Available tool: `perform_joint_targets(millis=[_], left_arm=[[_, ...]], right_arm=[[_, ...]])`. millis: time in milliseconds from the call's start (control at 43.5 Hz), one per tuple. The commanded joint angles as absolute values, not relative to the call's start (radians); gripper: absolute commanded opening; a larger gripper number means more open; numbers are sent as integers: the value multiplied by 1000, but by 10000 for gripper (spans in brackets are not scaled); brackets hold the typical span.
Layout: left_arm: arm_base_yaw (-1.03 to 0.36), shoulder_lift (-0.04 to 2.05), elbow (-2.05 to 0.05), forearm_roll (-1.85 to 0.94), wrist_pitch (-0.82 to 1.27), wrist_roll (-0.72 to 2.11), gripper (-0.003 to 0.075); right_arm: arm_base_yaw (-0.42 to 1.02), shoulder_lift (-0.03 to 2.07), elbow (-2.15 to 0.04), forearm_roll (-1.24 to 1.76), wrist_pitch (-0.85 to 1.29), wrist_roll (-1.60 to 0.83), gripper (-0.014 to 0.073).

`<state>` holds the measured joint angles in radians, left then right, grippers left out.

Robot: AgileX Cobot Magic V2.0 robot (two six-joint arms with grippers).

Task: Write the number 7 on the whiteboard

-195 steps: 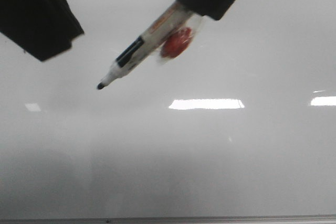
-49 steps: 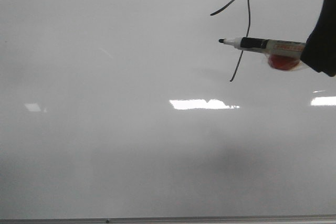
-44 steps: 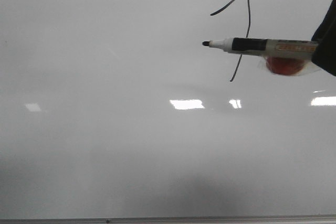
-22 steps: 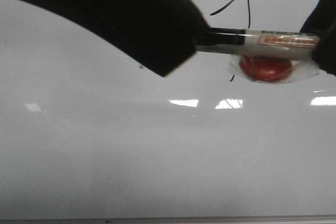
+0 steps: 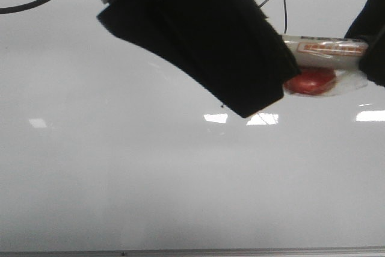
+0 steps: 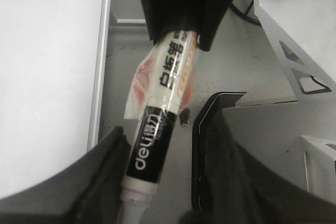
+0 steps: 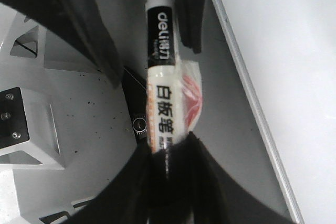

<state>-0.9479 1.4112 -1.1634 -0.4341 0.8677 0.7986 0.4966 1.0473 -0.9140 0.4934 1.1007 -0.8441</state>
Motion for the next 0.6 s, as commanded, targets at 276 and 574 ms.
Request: perform_joint_targets(millis=[276,574], left_arm=[[-954,1382,-1196,-460,844,800,94],[-952,1369,-1225,-277,863,655,92]], right_arm=[[496,1027,-944,539,1099,-854,273],[449,982,-986,429,1103,-739,556]])
